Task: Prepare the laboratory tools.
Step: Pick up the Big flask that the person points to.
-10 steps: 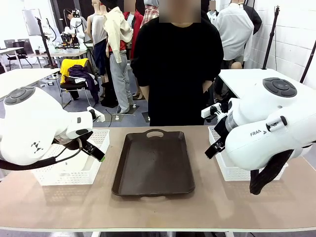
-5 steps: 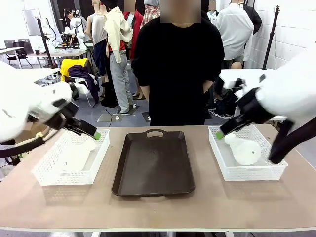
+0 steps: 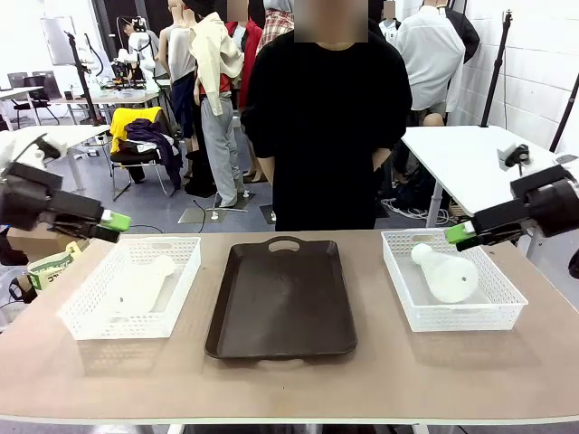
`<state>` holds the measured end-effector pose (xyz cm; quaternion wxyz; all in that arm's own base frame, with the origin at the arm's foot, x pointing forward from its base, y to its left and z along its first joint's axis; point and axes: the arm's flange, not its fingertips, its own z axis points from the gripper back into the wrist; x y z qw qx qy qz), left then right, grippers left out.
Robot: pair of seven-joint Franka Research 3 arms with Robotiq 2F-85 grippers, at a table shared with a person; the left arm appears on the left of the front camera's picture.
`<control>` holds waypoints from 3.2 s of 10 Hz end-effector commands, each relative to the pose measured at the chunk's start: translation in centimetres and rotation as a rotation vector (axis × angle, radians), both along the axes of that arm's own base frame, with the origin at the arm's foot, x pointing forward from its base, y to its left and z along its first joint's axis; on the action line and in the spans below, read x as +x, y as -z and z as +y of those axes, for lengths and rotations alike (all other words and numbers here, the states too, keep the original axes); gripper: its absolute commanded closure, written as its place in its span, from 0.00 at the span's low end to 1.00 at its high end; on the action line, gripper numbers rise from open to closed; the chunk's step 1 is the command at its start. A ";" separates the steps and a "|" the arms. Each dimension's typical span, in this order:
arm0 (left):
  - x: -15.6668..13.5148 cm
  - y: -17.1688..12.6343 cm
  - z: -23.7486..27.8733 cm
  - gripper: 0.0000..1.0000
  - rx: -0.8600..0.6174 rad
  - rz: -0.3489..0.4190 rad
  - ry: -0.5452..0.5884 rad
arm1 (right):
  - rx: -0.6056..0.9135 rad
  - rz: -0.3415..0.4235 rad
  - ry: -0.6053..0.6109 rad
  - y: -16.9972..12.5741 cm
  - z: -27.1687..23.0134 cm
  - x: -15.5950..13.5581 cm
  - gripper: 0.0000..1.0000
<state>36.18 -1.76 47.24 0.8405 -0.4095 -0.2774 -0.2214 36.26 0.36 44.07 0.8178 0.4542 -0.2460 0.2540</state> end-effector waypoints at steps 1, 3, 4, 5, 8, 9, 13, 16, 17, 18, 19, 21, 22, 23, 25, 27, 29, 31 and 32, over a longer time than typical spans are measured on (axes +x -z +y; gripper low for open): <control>-0.5 2.3 2.1 0.00 -0.141 0.085 0.054 | 0.133 0.099 -0.006 2.7 -1.6 2.3 0.00; 0.0 3.9 4.1 0.00 -0.310 0.156 0.094 | 0.193 0.128 0.002 3.9 -2.9 3.0 0.00; 0.0 4.5 4.8 0.00 -0.365 0.200 0.082 | 0.206 0.150 0.008 4.1 -3.0 2.9 0.00; -0.1 5.0 5.1 0.00 -0.381 0.211 0.078 | 0.210 0.156 0.009 4.1 -3.1 2.9 0.00; -0.2 5.7 5.3 0.00 -0.373 0.258 0.102 | 0.213 0.174 0.002 4.3 -3.1 3.2 0.00; -0.4 5.4 5.2 0.00 -0.361 0.248 0.107 | 0.212 0.167 -0.005 4.5 -3.1 3.3 0.00; -0.7 4.9 4.6 0.00 -0.349 0.233 0.103 | 0.186 0.185 -0.007 4.4 -3.0 3.0 0.00; -0.4 5.2 4.8 0.00 -0.338 0.274 0.111 | 0.186 0.185 -0.007 4.4 -3.0 3.0 0.00; -0.4 5.2 4.8 0.00 -0.338 0.274 0.111 | 0.186 0.185 -0.007 4.4 -3.0 3.0 0.00; -0.4 5.2 4.8 0.00 -0.338 0.274 0.111 | 0.186 0.185 -0.007 4.4 -3.0 3.0 0.00; -0.4 5.2 4.8 0.00 -0.338 0.274 0.111 | 0.186 0.185 -0.007 4.4 -3.0 3.0 0.00; -0.4 5.2 4.8 0.00 -0.338 0.274 0.111 | 0.186 0.185 -0.007 4.4 -3.0 3.0 0.00; -0.4 5.2 4.8 0.00 -0.338 0.274 0.111 | 0.186 0.185 -0.007 4.4 -3.0 3.0 0.00; -0.4 5.2 4.8 0.00 -0.338 0.274 0.111 | 0.186 0.185 -0.007 4.4 -3.0 3.0 0.00; -0.4 5.2 4.8 0.00 -0.338 0.274 0.111 | 0.186 0.185 -0.007 4.4 -3.0 3.0 0.00; -0.4 5.2 4.8 0.00 -0.338 0.274 0.111 | 0.186 0.185 -0.007 4.4 -3.0 3.0 0.00; -0.4 5.2 4.8 0.00 -0.338 0.274 0.111 | 0.186 0.185 -0.007 4.4 -3.0 3.0 0.00; -0.4 5.2 4.8 0.00 -0.338 0.274 0.111 | 0.177 0.182 -0.006 4.4 -3.2 3.0 0.00; -0.4 5.2 4.8 0.00 -0.338 0.274 0.111 | 0.071 0.149 0.040 1.7 -3.2 2.4 0.00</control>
